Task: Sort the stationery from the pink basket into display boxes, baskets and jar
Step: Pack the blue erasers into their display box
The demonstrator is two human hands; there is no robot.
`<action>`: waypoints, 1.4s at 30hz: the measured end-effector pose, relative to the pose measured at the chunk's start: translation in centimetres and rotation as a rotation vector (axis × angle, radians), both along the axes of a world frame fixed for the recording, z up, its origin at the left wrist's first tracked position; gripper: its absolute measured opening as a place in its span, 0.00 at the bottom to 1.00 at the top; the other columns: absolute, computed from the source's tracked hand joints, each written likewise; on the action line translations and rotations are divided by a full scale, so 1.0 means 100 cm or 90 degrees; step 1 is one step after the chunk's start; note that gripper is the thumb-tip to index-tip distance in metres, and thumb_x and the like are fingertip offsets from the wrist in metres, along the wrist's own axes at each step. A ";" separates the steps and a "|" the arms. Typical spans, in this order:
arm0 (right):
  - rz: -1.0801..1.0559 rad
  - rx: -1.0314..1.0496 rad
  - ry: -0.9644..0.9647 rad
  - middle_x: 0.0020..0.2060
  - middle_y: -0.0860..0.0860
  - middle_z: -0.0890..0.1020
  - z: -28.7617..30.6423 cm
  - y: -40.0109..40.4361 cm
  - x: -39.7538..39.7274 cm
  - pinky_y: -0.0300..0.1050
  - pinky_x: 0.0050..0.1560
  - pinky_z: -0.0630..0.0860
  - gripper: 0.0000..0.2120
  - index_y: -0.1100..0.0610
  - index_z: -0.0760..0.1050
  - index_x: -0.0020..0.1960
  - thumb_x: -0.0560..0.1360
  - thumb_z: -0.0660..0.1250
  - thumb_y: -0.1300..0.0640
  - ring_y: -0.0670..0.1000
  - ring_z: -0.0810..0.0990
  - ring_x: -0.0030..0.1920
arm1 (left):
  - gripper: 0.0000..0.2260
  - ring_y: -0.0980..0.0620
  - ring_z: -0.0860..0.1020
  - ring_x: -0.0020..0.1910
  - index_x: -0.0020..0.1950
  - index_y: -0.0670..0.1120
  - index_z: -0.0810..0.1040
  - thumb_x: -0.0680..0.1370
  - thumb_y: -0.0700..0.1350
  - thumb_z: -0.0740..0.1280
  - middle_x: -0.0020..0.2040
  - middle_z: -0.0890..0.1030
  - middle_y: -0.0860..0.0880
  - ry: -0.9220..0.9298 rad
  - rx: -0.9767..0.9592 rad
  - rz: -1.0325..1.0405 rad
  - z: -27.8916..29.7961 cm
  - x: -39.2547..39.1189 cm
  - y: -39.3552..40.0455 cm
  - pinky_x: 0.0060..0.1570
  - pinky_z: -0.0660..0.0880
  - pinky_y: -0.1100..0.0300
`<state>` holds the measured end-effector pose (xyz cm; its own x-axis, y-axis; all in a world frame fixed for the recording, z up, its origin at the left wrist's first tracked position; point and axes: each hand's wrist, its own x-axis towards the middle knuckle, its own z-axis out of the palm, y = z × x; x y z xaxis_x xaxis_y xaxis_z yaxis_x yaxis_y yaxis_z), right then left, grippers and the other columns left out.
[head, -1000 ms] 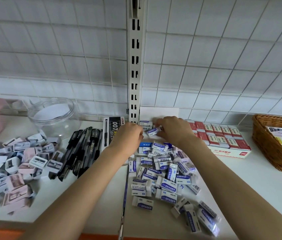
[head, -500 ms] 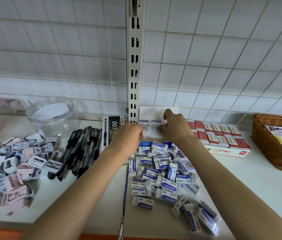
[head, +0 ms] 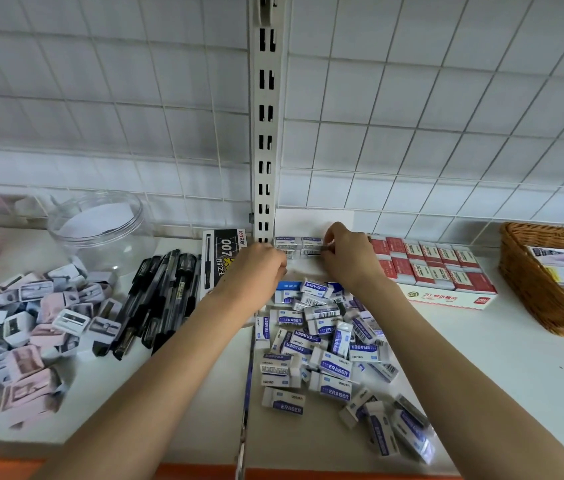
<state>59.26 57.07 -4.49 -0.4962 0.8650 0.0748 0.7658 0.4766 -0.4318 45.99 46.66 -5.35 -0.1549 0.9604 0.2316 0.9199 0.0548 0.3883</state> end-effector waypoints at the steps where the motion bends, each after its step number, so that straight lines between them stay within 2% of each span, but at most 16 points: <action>1: 0.002 0.000 -0.001 0.50 0.60 0.81 -0.001 0.000 0.001 0.50 0.46 0.77 0.10 0.61 0.70 0.57 0.76 0.59 0.64 0.60 0.79 0.47 | 0.09 0.50 0.79 0.45 0.48 0.39 0.82 0.79 0.41 0.63 0.46 0.81 0.44 -0.002 -0.001 -0.002 0.001 0.000 -0.001 0.52 0.72 0.63; 6: 0.040 0.029 -0.055 0.54 0.59 0.80 0.009 -0.004 0.005 0.46 0.50 0.75 0.14 0.58 0.74 0.62 0.79 0.57 0.62 0.59 0.79 0.52 | 0.10 0.49 0.79 0.47 0.53 0.40 0.80 0.79 0.43 0.63 0.48 0.81 0.44 0.003 -0.013 -0.006 0.007 0.001 -0.006 0.55 0.73 0.58; 9: 0.069 0.081 -0.036 0.55 0.57 0.78 0.020 -0.015 0.015 0.47 0.53 0.74 0.14 0.56 0.75 0.62 0.79 0.59 0.59 0.57 0.78 0.53 | 0.14 0.48 0.76 0.56 0.63 0.42 0.75 0.80 0.45 0.62 0.57 0.79 0.44 0.031 -0.006 0.004 0.014 0.002 -0.015 0.59 0.67 0.60; 11: 0.121 0.091 -0.012 0.52 0.54 0.81 0.025 -0.026 0.024 0.46 0.52 0.75 0.12 0.56 0.78 0.59 0.79 0.61 0.56 0.54 0.79 0.51 | 0.14 0.49 0.73 0.59 0.64 0.43 0.74 0.80 0.45 0.62 0.59 0.77 0.46 0.052 0.023 0.018 0.017 0.003 -0.024 0.60 0.65 0.61; 13: 0.184 0.064 0.002 0.51 0.53 0.82 0.026 -0.040 0.032 0.46 0.53 0.75 0.13 0.55 0.79 0.58 0.77 0.64 0.51 0.51 0.79 0.49 | 0.11 0.52 0.74 0.53 0.59 0.43 0.77 0.79 0.45 0.63 0.55 0.78 0.48 0.042 0.043 0.031 0.020 0.008 -0.036 0.57 0.67 0.62; 15: 0.212 0.063 -0.037 0.53 0.52 0.81 0.021 -0.052 0.036 0.48 0.55 0.75 0.16 0.54 0.78 0.60 0.76 0.65 0.48 0.52 0.77 0.53 | 0.07 0.54 0.75 0.47 0.52 0.43 0.78 0.79 0.44 0.64 0.50 0.79 0.50 0.016 0.029 0.039 0.019 0.015 -0.050 0.54 0.72 0.61; 17: 0.203 0.093 -0.062 0.52 0.53 0.80 0.012 -0.059 0.037 0.48 0.54 0.75 0.14 0.52 0.78 0.59 0.76 0.66 0.49 0.55 0.75 0.56 | 0.07 0.55 0.75 0.40 0.49 0.44 0.78 0.79 0.46 0.64 0.46 0.80 0.51 0.001 -0.001 0.052 0.014 0.023 -0.062 0.46 0.75 0.60; 19: 0.178 0.128 -0.031 0.51 0.52 0.81 0.009 -0.063 0.038 0.48 0.51 0.75 0.11 0.52 0.80 0.56 0.76 0.66 0.50 0.55 0.75 0.56 | 0.07 0.58 0.73 0.34 0.50 0.45 0.77 0.79 0.48 0.63 0.44 0.80 0.51 0.002 -0.033 0.072 0.009 0.029 -0.069 0.37 0.73 0.64; 23: 0.150 0.176 -0.003 0.51 0.51 0.82 0.009 -0.069 0.042 0.46 0.46 0.74 0.10 0.52 0.79 0.55 0.77 0.65 0.50 0.55 0.77 0.54 | 0.12 0.53 0.77 0.39 0.57 0.43 0.74 0.78 0.48 0.66 0.46 0.80 0.48 -0.021 -0.086 0.135 0.000 0.037 -0.077 0.41 0.75 0.62; 26: 0.149 0.148 0.059 0.45 0.54 0.83 0.011 -0.075 0.053 0.49 0.43 0.77 0.09 0.56 0.75 0.54 0.77 0.64 0.54 0.58 0.80 0.46 | 0.14 0.52 0.76 0.38 0.60 0.42 0.73 0.77 0.46 0.66 0.42 0.78 0.48 -0.042 -0.090 0.154 0.000 0.039 -0.079 0.39 0.71 0.62; 29: 0.138 0.106 0.101 0.39 0.55 0.82 0.014 -0.084 0.071 0.53 0.40 0.77 0.06 0.57 0.71 0.50 0.77 0.65 0.56 0.59 0.80 0.40 | 0.13 0.51 0.78 0.42 0.60 0.41 0.74 0.77 0.42 0.67 0.48 0.80 0.47 -0.038 -0.100 0.134 0.005 0.040 -0.080 0.41 0.72 0.63; 32: 0.089 0.093 0.136 0.38 0.51 0.81 0.013 -0.097 0.092 0.49 0.39 0.74 0.07 0.56 0.72 0.48 0.74 0.69 0.56 0.55 0.78 0.39 | 0.11 0.56 0.77 0.36 0.58 0.42 0.76 0.76 0.42 0.67 0.46 0.81 0.50 -0.061 -0.084 0.089 0.017 0.038 -0.086 0.35 0.72 0.71; 35: 0.072 0.093 0.119 0.39 0.47 0.78 0.010 -0.109 0.107 0.38 0.36 0.68 0.08 0.56 0.76 0.49 0.72 0.71 0.58 0.51 0.75 0.39 | 0.09 0.53 0.76 0.43 0.56 0.43 0.78 0.77 0.41 0.65 0.47 0.79 0.49 -0.044 -0.055 0.047 0.031 0.035 -0.093 0.50 0.75 0.62; 37: 0.093 0.080 0.099 0.39 0.47 0.78 0.006 -0.114 0.112 0.31 0.37 0.65 0.08 0.55 0.79 0.49 0.71 0.72 0.60 0.49 0.74 0.39 | 0.10 0.55 0.75 0.48 0.59 0.45 0.77 0.78 0.42 0.64 0.53 0.77 0.49 -0.021 -0.098 -0.010 0.037 0.038 -0.097 0.56 0.71 0.63; 39: 0.107 0.067 0.095 0.41 0.50 0.80 0.002 -0.115 0.115 0.31 0.39 0.66 0.09 0.55 0.80 0.50 0.70 0.72 0.61 0.50 0.76 0.40 | 0.12 0.57 0.74 0.53 0.62 0.46 0.75 0.79 0.41 0.62 0.58 0.76 0.50 -0.014 -0.165 -0.060 0.036 0.045 -0.099 0.59 0.67 0.66; 42: 0.110 0.066 0.080 0.46 0.51 0.82 0.003 -0.116 0.115 0.38 0.44 0.70 0.11 0.55 0.80 0.53 0.71 0.72 0.61 0.51 0.78 0.46 | 0.16 0.56 0.69 0.63 0.67 0.48 0.72 0.80 0.40 0.60 0.65 0.71 0.52 0.001 -0.221 -0.084 0.031 0.054 -0.102 0.66 0.63 0.62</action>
<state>70.75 45.44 -4.15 -0.6170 0.7528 0.2293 0.6128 0.6424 -0.4602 51.41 36.48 -2.24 -0.0239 0.9934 -0.1120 0.9287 0.0635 0.3654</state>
